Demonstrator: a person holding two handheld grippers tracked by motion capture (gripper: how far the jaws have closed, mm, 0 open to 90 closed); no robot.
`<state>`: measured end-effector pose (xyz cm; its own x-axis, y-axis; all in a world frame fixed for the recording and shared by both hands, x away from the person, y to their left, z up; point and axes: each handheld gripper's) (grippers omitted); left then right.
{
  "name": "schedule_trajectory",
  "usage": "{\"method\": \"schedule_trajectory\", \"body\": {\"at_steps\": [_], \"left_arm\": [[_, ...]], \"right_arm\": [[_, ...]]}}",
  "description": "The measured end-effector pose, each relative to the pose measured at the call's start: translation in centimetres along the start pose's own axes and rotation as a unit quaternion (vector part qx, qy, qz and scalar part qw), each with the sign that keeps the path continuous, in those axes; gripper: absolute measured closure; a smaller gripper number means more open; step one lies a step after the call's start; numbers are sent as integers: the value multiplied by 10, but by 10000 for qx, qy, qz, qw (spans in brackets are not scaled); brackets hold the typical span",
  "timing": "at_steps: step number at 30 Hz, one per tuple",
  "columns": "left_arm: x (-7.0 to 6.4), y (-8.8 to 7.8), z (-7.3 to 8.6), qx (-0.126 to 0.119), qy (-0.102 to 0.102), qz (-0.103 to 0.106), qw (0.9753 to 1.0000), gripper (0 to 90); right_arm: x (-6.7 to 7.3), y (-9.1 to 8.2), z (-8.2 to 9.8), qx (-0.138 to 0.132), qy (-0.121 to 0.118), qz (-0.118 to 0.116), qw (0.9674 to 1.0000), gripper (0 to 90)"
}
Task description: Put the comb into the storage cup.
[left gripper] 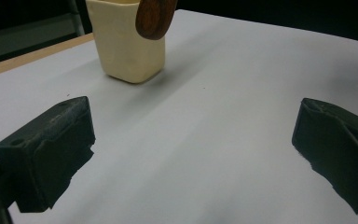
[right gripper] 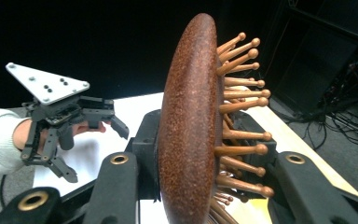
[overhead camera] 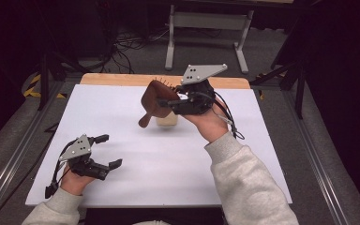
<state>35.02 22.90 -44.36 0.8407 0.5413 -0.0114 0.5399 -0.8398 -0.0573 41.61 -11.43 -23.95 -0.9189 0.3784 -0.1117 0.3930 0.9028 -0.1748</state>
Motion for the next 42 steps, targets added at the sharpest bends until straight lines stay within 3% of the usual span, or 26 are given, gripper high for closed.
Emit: {"method": "schedule_trajectory", "body": {"at_steps": [21,42], "left_arm": [[4,-6,4,76,53,-149,9998,2],[5,-6,6,122,1,-194,9997,2]], "right_arm": [[-28,-5,-18,1,-116,400,9991,585],[-51,-10,-12,-85,-170,943,9954,577]]}}
Point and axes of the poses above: each handheld gripper's, and its own axes: y roughly forward along the jaws, z roughly out of its underside, x roughly to its left, and after that the axes turned 15 degrees about -x, right-handed
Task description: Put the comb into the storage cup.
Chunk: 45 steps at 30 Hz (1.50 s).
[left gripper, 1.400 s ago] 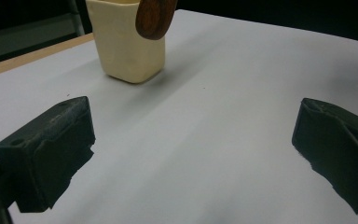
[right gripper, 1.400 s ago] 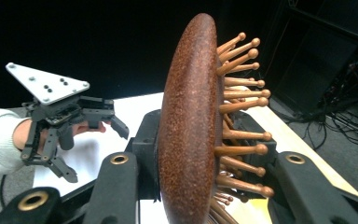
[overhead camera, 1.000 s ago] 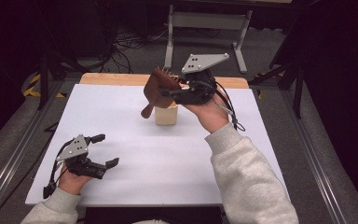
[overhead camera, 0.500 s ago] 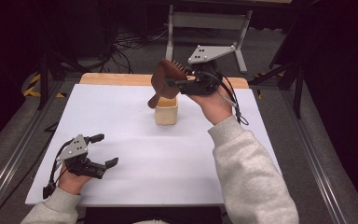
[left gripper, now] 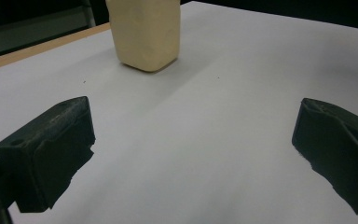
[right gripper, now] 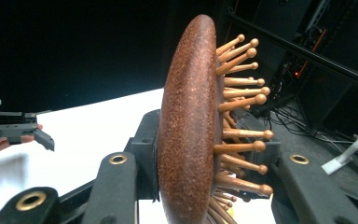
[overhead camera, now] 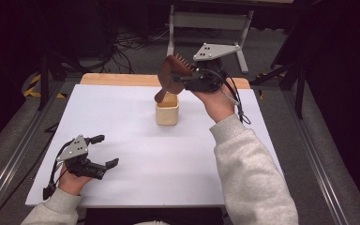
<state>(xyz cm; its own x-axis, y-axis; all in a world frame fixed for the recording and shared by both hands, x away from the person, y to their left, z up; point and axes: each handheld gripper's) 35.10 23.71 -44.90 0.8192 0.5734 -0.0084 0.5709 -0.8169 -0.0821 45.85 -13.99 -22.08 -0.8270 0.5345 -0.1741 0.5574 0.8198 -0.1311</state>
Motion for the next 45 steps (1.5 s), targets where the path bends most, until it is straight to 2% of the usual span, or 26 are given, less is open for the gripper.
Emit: {"method": "schedule_trajectory", "body": {"at_steps": [7,21,28,45], "left_arm": [[0,0,0,-1,8,-12,10000,2],[0,0,0,6,15,-31,10000,2],[0,-1,0,9,25,-37,10000,2],[0,-1,0,34,21,-46,10000,2]], "right_arm": [[-6,0,3,22,3,136,9999,575],[-15,4,11,153,84,264,9995,571],[-20,11,22,253,144,290,9992,571],[-30,29,51,460,465,275,9975,569]]}}
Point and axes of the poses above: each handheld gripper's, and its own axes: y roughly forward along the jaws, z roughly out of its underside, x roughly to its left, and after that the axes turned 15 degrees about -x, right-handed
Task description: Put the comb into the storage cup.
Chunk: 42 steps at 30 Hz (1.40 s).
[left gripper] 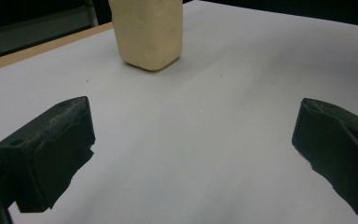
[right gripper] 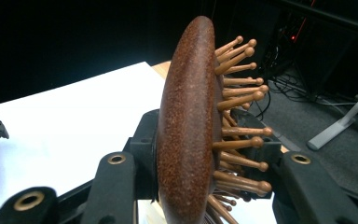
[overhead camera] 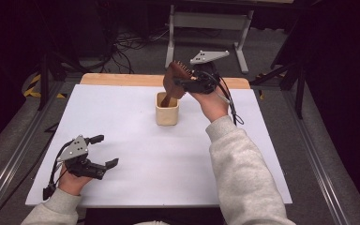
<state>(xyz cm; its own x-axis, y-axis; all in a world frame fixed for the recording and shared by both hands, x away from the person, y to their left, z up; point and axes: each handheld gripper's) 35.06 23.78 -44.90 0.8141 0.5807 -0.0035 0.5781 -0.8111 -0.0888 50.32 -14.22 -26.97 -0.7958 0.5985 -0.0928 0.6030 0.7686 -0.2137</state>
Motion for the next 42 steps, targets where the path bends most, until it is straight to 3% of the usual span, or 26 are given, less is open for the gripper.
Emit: {"method": "schedule_trajectory", "body": {"at_steps": [24,42], "left_arm": [[0,1,1,30,18,36,10000,2],[0,1,1,64,8,53,10000,2]], "right_arm": [[-1,23,27,262,248,-148,9992,558],[-1,24,31,270,226,-175,9992,512]]}}
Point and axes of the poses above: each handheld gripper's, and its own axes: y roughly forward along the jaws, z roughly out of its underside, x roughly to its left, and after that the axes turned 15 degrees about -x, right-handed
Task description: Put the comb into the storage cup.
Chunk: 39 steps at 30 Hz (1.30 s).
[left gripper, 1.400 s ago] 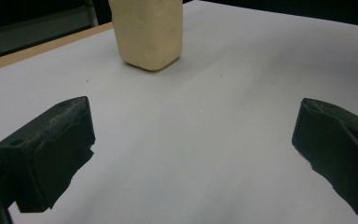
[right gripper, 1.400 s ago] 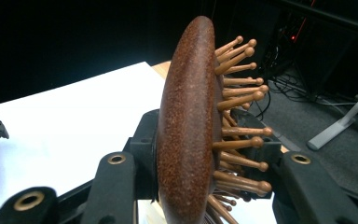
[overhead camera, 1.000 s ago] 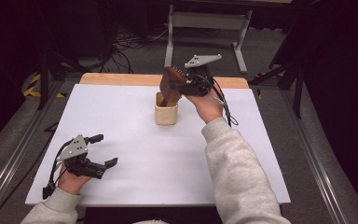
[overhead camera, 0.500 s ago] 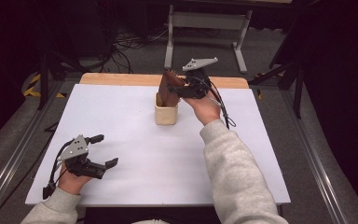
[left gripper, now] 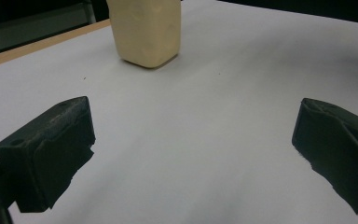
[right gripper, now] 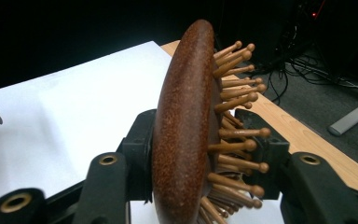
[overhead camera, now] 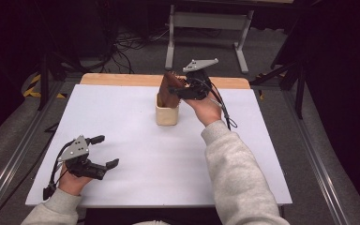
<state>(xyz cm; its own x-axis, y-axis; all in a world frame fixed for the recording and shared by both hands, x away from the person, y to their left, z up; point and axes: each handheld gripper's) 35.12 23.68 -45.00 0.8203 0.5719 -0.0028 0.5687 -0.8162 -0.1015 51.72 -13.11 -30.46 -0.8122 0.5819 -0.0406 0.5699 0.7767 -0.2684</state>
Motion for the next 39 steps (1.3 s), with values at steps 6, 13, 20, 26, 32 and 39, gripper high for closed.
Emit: {"method": "schedule_trajectory", "body": {"at_steps": [6,13,20,26,32,39], "left_arm": [[0,0,0,-15,-3,-5,10000,2],[0,1,0,2,-3,5,10000,2],[0,1,0,9,-19,8,10000,2],[0,2,1,-19,-31,4,10000,2],[0,2,1,-25,-58,-6,10000,3],[2,0,0,-35,-54,-28,10000,2]], "right_arm": [[-3,-2,1,-36,36,52,10000,442],[-4,-7,-1,-412,77,-14,9991,262],[0,-13,-7,-719,-189,0,9972,128],[5,-24,-14,-972,-265,-65,9949,86],[11,-39,-20,-1132,-400,-130,9927,85],[15,-62,-24,-1226,-543,-119,9909,81]]}}
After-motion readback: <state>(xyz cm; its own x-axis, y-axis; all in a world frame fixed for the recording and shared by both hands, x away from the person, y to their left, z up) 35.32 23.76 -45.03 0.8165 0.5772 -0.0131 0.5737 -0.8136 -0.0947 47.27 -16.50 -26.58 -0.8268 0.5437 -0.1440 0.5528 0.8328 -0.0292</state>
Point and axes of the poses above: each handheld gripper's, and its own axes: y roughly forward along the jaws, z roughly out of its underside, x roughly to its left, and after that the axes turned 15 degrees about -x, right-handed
